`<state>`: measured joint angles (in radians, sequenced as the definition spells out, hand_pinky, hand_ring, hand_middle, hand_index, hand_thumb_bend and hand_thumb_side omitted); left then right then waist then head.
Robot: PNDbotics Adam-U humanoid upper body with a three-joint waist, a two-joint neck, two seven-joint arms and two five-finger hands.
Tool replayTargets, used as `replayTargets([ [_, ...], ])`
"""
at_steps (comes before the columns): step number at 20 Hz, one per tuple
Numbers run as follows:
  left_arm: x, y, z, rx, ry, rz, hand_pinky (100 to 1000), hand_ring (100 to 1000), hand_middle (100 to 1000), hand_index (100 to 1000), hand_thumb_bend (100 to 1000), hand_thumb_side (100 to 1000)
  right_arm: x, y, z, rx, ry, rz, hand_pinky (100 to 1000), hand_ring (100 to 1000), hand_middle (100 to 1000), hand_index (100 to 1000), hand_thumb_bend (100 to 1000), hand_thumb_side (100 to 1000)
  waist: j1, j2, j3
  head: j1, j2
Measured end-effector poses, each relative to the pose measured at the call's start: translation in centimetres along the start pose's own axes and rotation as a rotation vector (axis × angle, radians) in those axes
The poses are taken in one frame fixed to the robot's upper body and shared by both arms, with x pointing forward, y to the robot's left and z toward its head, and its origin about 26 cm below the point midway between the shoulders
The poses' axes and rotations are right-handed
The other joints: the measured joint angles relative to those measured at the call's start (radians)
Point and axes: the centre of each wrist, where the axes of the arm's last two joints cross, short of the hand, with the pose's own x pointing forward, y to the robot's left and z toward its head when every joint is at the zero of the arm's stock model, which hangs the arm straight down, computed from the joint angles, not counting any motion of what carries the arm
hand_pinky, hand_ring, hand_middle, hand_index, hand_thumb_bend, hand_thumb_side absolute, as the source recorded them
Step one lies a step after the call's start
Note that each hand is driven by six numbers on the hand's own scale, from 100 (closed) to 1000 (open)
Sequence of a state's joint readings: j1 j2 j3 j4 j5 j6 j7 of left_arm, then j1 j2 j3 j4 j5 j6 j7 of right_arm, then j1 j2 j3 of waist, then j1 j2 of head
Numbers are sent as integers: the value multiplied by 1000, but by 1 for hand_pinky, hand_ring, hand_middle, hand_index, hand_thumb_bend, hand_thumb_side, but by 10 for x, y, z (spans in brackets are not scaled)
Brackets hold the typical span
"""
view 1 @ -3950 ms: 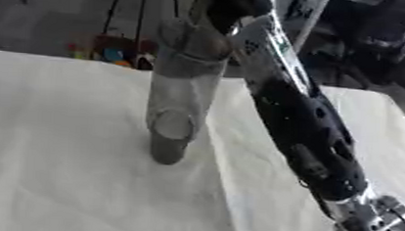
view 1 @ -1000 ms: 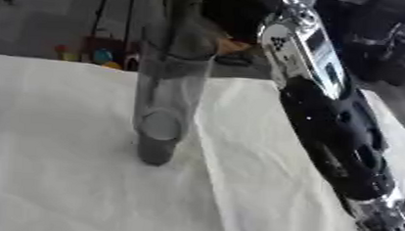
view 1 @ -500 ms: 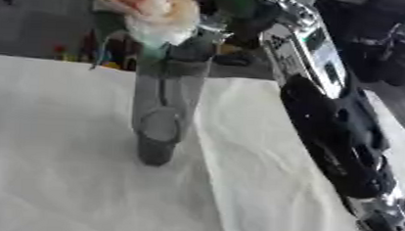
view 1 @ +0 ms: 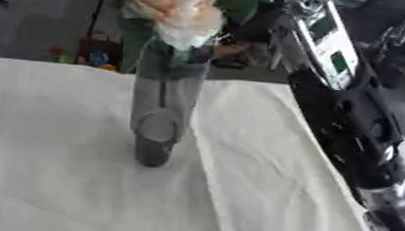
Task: Arrange flowers into the vase.
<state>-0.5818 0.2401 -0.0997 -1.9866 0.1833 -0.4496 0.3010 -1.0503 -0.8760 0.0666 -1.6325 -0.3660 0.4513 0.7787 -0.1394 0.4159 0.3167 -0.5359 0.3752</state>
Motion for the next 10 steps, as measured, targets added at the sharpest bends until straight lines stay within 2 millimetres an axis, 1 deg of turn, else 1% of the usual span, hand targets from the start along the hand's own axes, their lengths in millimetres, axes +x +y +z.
replayTargets([
  [3,0,1,0,-6,1,-6,761,777,837,855,100,602,-8,-6,2,20,71,77,901,1000,1000,1000,300,100,-5,-1,-2,2,3],
  [5,0,2,0,-9,2,-8,761,777,837,856,100,602,-9,-7,4,41,106,134,894,1000,1000,1000,271,100,-8,-5,-2,2,3],
  [6,1,2,0,-11,2,-10,762,776,837,855,100,602,-10,-7,5,49,116,162,888,1000,1000,1000,244,110,-10,-8,-3,2,3],
  [7,1,2,-1,-12,3,-10,762,776,837,855,100,603,-10,-7,5,56,121,188,888,1000,1000,1000,227,100,-11,-10,-3,1,3],
  [8,1,2,-1,-13,3,-10,762,776,837,856,100,603,-9,-8,5,62,123,212,887,1000,1000,1000,170,100,-11,-10,-3,1,6],
  [10,1,3,0,-14,5,-11,762,776,837,856,100,604,-8,-8,7,64,134,264,876,1000,1000,1000,128,100,-12,-11,-3,1,11],
])
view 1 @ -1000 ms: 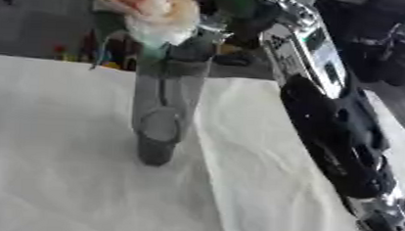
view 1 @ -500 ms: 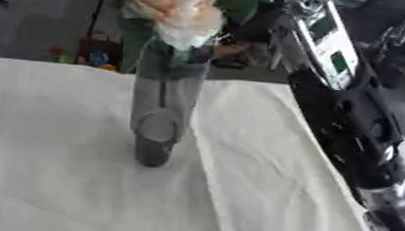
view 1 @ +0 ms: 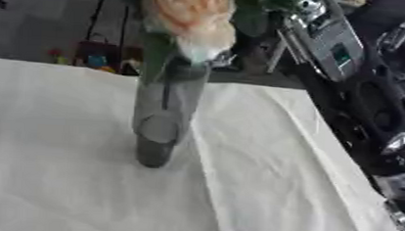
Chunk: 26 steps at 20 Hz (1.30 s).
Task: Arrange flowers into the vase.
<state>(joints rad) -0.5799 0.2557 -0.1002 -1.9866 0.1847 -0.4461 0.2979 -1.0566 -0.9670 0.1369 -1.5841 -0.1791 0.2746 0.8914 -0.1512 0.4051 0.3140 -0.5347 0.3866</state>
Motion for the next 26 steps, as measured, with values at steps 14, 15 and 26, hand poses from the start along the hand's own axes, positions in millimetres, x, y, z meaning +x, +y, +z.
replayTargets([
  [14,0,-1,2,-6,13,4,761,776,838,856,100,605,10,-7,4,-16,-10,66,858,1000,1000,1000,100,184,-3,-2,-6,0,8],
  [15,0,-1,2,-7,14,4,761,776,837,856,100,605,11,-8,4,-21,-19,64,858,1000,1000,1000,100,186,-3,-2,-6,-1,8],
  [26,0,0,2,-6,22,7,760,775,837,853,100,608,22,-12,12,-47,-60,111,860,1000,1000,1000,100,169,-9,-19,-13,-5,8],
])
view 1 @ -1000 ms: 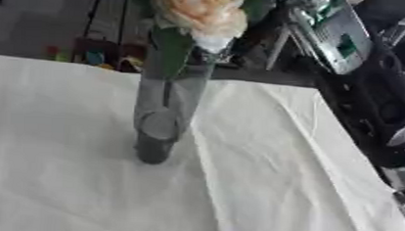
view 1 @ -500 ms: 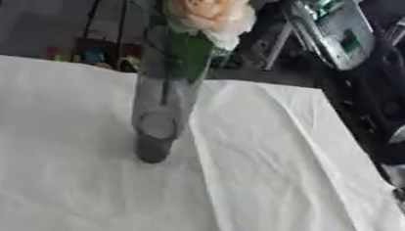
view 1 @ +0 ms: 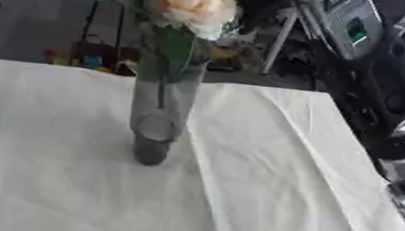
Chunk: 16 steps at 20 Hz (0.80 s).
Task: Arrange flowers into the vase.
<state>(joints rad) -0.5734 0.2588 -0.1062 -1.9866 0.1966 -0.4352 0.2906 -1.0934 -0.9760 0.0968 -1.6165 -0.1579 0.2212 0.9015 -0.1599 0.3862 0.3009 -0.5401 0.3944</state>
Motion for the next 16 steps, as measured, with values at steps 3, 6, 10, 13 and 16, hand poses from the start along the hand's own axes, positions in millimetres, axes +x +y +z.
replayTargets([
  [3,0,1,0,-2,1,-2,760,775,837,854,100,609,-2,6,0,14,30,34,863,1000,1000,1000,100,165,-3,-2,0,0,0],
  [6,0,1,0,-2,2,-1,760,775,837,854,100,610,-6,9,1,20,69,58,861,1000,1000,1000,100,167,-3,-2,-4,-1,0],
  [10,0,1,0,-2,5,-2,761,775,838,854,100,610,-14,10,3,18,128,75,858,1000,1000,1000,100,172,-5,-2,-9,-2,0],
  [13,0,1,0,-3,6,-3,760,775,838,854,100,612,-19,10,6,16,173,97,861,1000,1000,1000,100,178,-9,-2,-14,-2,0],
  [16,1,2,0,-7,7,-6,761,775,838,854,100,612,-21,10,11,13,222,138,865,1000,1000,1000,100,179,-11,-2,-19,-2,0],
])
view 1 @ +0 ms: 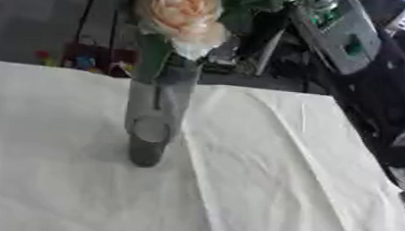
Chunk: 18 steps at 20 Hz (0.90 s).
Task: Arrange flowers into the vase.
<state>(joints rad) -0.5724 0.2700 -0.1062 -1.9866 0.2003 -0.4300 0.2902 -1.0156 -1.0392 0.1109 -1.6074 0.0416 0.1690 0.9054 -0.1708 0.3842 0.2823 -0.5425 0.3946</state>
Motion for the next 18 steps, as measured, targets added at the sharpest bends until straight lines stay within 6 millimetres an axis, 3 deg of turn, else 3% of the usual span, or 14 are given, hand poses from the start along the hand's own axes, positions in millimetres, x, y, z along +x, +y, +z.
replayTargets([
  [11,0,1,0,-2,4,-3,761,775,839,855,100,612,-11,11,7,14,139,132,867,1000,1000,1000,100,205,-3,0,-16,3,0],
  [18,0,1,0,-2,3,-4,762,775,840,856,100,610,-18,13,13,20,176,135,868,1000,1000,1000,100,213,9,0,-22,3,0],
])
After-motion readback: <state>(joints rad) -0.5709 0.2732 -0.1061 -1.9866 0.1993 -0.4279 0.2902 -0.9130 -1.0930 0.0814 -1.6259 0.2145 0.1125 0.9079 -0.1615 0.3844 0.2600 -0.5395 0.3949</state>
